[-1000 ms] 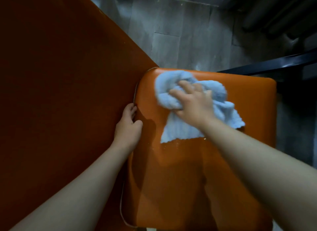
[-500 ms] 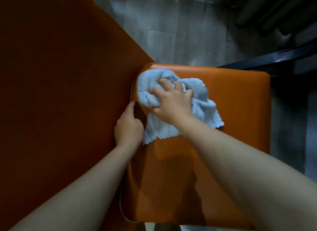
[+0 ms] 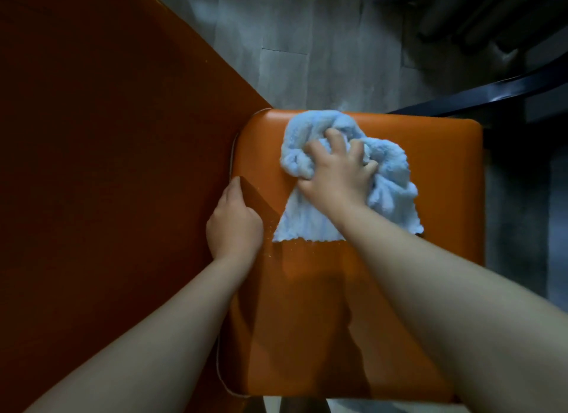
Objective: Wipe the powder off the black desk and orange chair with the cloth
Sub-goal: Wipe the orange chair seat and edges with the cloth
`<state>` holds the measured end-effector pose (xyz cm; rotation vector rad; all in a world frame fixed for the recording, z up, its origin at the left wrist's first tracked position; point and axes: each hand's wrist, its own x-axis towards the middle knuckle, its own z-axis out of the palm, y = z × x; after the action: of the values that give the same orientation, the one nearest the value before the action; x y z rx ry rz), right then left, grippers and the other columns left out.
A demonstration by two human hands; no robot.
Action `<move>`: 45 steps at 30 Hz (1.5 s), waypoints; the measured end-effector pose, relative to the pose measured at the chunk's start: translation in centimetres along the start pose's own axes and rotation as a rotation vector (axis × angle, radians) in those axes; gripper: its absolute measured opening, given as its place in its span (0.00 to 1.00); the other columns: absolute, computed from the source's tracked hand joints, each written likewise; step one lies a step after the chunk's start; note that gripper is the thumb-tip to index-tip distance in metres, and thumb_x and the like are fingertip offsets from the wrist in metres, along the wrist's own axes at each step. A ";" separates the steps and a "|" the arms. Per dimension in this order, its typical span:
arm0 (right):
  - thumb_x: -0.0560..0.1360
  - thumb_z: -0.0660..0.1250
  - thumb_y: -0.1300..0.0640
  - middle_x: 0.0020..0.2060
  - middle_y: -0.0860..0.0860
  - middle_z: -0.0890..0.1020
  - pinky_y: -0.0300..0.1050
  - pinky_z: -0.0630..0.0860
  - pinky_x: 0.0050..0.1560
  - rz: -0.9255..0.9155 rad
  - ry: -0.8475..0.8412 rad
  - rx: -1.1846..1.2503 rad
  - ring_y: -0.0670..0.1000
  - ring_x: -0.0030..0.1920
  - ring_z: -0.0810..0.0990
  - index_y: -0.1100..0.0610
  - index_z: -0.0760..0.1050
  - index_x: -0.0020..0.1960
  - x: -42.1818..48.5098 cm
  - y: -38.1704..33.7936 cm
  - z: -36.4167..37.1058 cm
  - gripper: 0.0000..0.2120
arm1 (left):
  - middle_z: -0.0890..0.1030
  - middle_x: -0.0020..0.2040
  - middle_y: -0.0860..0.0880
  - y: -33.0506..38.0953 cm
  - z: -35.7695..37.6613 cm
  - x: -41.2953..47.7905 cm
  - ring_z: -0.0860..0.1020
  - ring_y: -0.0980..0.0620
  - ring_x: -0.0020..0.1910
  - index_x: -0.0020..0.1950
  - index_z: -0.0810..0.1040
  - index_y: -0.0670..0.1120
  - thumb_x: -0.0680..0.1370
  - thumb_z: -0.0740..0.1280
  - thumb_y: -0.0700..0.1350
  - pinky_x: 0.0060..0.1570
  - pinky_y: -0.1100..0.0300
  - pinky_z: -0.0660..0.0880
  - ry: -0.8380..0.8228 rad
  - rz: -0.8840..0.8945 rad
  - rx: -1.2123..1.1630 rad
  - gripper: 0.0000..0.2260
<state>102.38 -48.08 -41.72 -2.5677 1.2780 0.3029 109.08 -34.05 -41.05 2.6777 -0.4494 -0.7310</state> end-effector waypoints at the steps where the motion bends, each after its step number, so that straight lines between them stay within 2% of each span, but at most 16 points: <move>1: 0.67 0.68 0.46 0.71 0.47 0.62 0.61 0.63 0.56 -0.074 -0.011 -0.034 0.60 0.65 0.61 0.43 0.70 0.61 -0.2 0.4 -0.1 0.22 | 0.68 0.72 0.47 -0.1 0.0 0.1 0.71 0.43 0.66 0.75 0.60 0.47 0.76 0.54 0.36 0.61 0.54 0.67 -0.004 0.008 0.008 0.26; 4: 0.67 0.70 0.48 0.70 0.48 0.65 0.60 0.65 0.54 -0.171 -0.005 -0.077 0.60 0.64 0.64 0.45 0.73 0.59 -0.6 5.0 -1.1 0.21 | 0.69 0.71 0.46 -0.5 -0.1 0.0 0.73 0.43 0.63 0.76 0.56 0.48 0.78 0.52 0.38 0.57 0.52 0.72 0.000 0.045 0.019 0.25; 6: 0.66 0.72 0.51 0.70 0.49 0.66 0.61 0.66 0.55 -0.080 0.005 -0.087 0.61 0.64 0.65 0.46 0.75 0.58 -2.1 8.9 -1.7 0.21 | 0.70 0.69 0.46 -0.3 0.0 -0.4 0.76 0.43 0.57 0.76 0.53 0.48 0.79 0.52 0.38 0.49 0.52 0.74 0.003 0.066 0.016 0.26; 12: 0.69 0.66 0.51 0.69 0.49 0.62 0.62 0.61 0.60 0.645 0.085 0.073 0.61 0.64 0.62 0.46 0.71 0.60 -3.2 10.0 -2.5 0.19 | 0.68 0.71 0.43 0.4 0.1 -0.9 0.74 0.41 0.62 0.77 0.51 0.46 0.78 0.53 0.39 0.54 0.50 0.74 -0.030 0.055 0.037 0.26; 14: 0.69 0.65 0.51 0.71 0.48 0.61 0.62 0.60 0.61 0.522 0.079 0.123 0.60 0.66 0.62 0.44 0.70 0.61 -1.3 5.8 -2.1 0.21 | 0.67 0.72 0.44 0.3 -0.1 -0.7 0.72 0.42 0.64 0.76 0.52 0.46 0.78 0.53 0.38 0.57 0.50 0.72 -0.043 0.063 0.057 0.26; 17: 0.68 0.66 0.48 0.68 0.46 0.65 0.58 0.62 0.56 0.024 0.038 0.071 0.59 0.64 0.63 0.44 0.71 0.59 -0.5 0.7 -0.7 0.19 | 0.63 0.74 0.46 0.0 -0.2 -0.5 0.67 0.45 0.69 0.76 0.57 0.45 0.77 0.54 0.36 0.64 0.53 0.66 -0.074 0.109 0.118 0.26; 19: 0.68 0.66 0.45 0.65 0.46 0.67 0.58 0.63 0.54 -0.043 0.048 0.035 0.58 0.63 0.64 0.46 0.71 0.57 -0.8 1.1 -0.8 0.18 | 0.60 0.76 0.46 0.0 -0.3 -0.4 0.65 0.45 0.71 0.75 0.58 0.44 0.77 0.54 0.36 0.65 0.54 0.65 -0.114 0.147 0.174 0.26; 25: 0.70 0.69 0.46 0.68 0.62 0.65 0.63 0.63 0.62 0.660 0.115 0.090 0.64 0.67 0.64 0.57 0.62 0.68 -1.4 13.7 -4.8 0.32 | 0.54 0.77 0.41 0.7 -0.5 -0.8 0.64 0.42 0.71 0.76 0.53 0.42 0.79 0.54 0.40 0.62 0.55 0.70 -0.189 0.191 0.299 0.25; 28: 0.74 0.67 0.52 0.66 0.62 0.68 0.46 0.64 0.44 0.770 0.286 0.345 0.62 0.65 0.68 0.59 0.63 0.68 -1.6 13.6 -6.9 0.26 | 0.53 0.76 0.39 0.7 -0.6 -0.6 0.64 0.41 0.72 0.76 0.53 0.41 0.79 0.55 0.41 0.62 0.54 0.70 -0.214 0.199 0.344 0.26; 30: 0.75 0.67 0.55 0.66 0.60 0.70 0.42 0.57 0.44 0.580 0.237 0.438 0.58 0.64 0.69 0.60 0.64 0.68 -0.1 9.8 -6.6 0.25 | 0.54 0.76 0.38 0.7 -0.7 -0.5 0.65 0.41 0.71 0.76 0.53 0.41 0.80 0.55 0.42 0.62 0.54 0.70 -0.212 0.217 0.369 0.25; 32: 0.73 0.68 0.51 0.65 0.57 0.72 0.45 0.63 0.53 0.284 0.107 0.502 0.58 0.64 0.70 0.57 0.67 0.69 2.1 4.6 -5.9 0.27 | 0.54 0.76 0.39 0.7 -0.7 -0.4 0.65 0.41 0.71 0.76 0.54 0.42 0.79 0.56 0.42 0.62 0.54 0.70 -0.211 0.216 0.377 0.26; 34: 0.73 0.67 0.47 0.68 0.56 0.69 0.58 0.60 0.65 -0.027 -0.027 0.295 0.61 0.68 0.65 0.52 0.68 0.69 3.1 0.0 -4.0 0.26 | 0.55 0.76 0.40 0.7 -0.6 -0.3 0.65 0.40 0.70 0.76 0.56 0.42 0.78 0.58 0.42 0.61 0.52 0.69 -0.213 0.201 0.379 0.26; 36: 0.72 0.65 0.44 0.71 0.53 0.63 0.68 0.56 0.65 -0.137 -0.045 0.025 0.61 0.70 0.60 0.44 0.67 0.68 4.1 -1.5 -2.5 0.25 | 0.56 0.76 0.40 0.6 -0.5 -0.2 0.67 0.40 0.69 0.75 0.57 0.42 0.77 0.58 0.42 0.60 0.52 0.69 -0.196 0.212 0.390 0.26; 39: 0.70 0.67 0.42 0.75 0.49 0.56 0.73 0.53 0.64 -0.041 -0.002 -0.008 0.61 0.74 0.52 0.40 0.65 0.69 4.5 3.1 -1.9 0.28 | 0.57 0.75 0.38 0.3 -0.4 -0.4 0.68 0.40 0.69 0.76 0.56 0.41 0.78 0.57 0.42 0.59 0.53 0.72 -0.172 0.251 0.444 0.26; 41: 0.70 0.67 0.42 0.76 0.48 0.53 0.73 0.51 0.66 0.193 0.028 0.025 0.61 0.75 0.48 0.41 0.63 0.70 4.2 8.9 -3.1 0.30 | 0.56 0.75 0.37 0.3 -0.4 -0.5 0.66 0.40 0.70 0.76 0.54 0.40 0.79 0.56 0.42 0.59 0.54 0.73 -0.186 0.279 0.488 0.26; 45: 0.71 0.64 0.41 0.73 0.53 0.59 0.66 0.61 0.63 0.507 0.012 -0.010 0.65 0.69 0.60 0.47 0.64 0.69 3.9 17.4 -6.6 0.28 | 0.54 0.76 0.36 0.6 -0.6 -0.1 0.65 0.41 0.71 0.76 0.51 0.40 0.78 0.60 0.43 0.61 0.56 0.71 -0.224 0.281 0.545 0.30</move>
<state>91.18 -63.19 -39.02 -2.2156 1.9224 0.3863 109.13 -34.43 -40.28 2.9227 -1.2099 -0.9308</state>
